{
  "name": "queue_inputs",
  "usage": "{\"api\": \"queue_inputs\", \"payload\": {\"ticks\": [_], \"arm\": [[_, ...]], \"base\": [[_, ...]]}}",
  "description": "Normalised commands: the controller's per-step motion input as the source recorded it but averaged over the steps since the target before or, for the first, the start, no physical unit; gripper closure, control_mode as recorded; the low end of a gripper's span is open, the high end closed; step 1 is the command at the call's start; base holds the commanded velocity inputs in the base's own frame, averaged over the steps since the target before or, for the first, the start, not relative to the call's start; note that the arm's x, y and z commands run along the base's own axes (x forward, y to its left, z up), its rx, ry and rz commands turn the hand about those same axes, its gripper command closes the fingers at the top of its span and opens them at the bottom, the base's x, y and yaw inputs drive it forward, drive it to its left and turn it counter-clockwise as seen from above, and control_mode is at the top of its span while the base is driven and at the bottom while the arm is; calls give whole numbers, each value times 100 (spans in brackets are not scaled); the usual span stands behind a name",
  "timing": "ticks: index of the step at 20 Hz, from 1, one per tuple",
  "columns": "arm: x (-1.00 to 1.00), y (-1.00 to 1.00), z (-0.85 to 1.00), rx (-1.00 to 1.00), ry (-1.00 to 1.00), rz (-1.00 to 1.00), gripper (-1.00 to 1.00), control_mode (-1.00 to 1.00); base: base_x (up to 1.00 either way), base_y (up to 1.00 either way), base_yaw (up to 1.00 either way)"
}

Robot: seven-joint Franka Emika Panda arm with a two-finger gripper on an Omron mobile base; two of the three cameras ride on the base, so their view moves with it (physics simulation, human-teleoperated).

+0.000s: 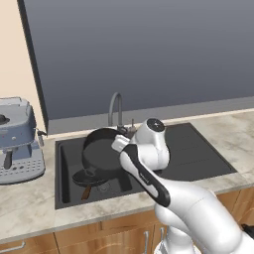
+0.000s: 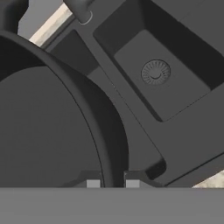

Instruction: Move the pot and pan from the stove into the sink.

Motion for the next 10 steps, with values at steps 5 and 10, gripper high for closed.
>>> {"api": "queue_inputs", "payload": {"ticks": [5, 10], "arm": [[6, 8, -27, -3, 0, -2, 100, -100], [27, 19, -22, 0, 0, -9, 100, -100]], "base": [[0, 0, 0], [0, 0, 0]]}}
